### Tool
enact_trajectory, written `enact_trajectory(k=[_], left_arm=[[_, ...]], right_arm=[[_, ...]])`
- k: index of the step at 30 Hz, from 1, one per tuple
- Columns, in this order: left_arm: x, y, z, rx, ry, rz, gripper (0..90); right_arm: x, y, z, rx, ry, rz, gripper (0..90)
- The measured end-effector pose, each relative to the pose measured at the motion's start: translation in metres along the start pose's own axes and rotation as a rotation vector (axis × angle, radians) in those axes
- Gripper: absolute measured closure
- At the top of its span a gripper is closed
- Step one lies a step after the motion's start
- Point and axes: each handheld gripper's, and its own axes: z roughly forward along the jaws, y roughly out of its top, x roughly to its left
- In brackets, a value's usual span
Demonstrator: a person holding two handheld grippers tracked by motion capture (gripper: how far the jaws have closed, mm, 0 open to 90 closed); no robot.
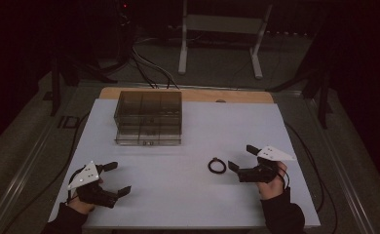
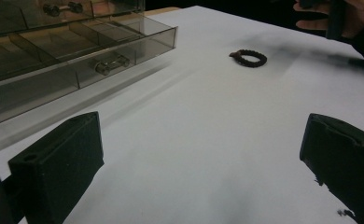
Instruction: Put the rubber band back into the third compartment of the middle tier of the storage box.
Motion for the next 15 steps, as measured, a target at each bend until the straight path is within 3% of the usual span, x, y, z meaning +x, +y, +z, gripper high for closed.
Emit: enact_trajectory(k=[5,8,15], left_arm=[[-0.001,0.000,0.000,-0.003,0.000,0.002,0.2],[-0.001,0.000,0.000,-0.003,-0.001,0.001,0.2],[-0.001,0.001,0.000,-0.005,-0.002,0.001,0.2]], right_arm=[[0.000,0.005,0.013,0.056,-0.012,0.003,0.0],[0.001,0.006,0.021,0.086,-0.048,0.000,0.0],[0.005,0.009,0.035,0.152,-0.044,0.020,0.0]])
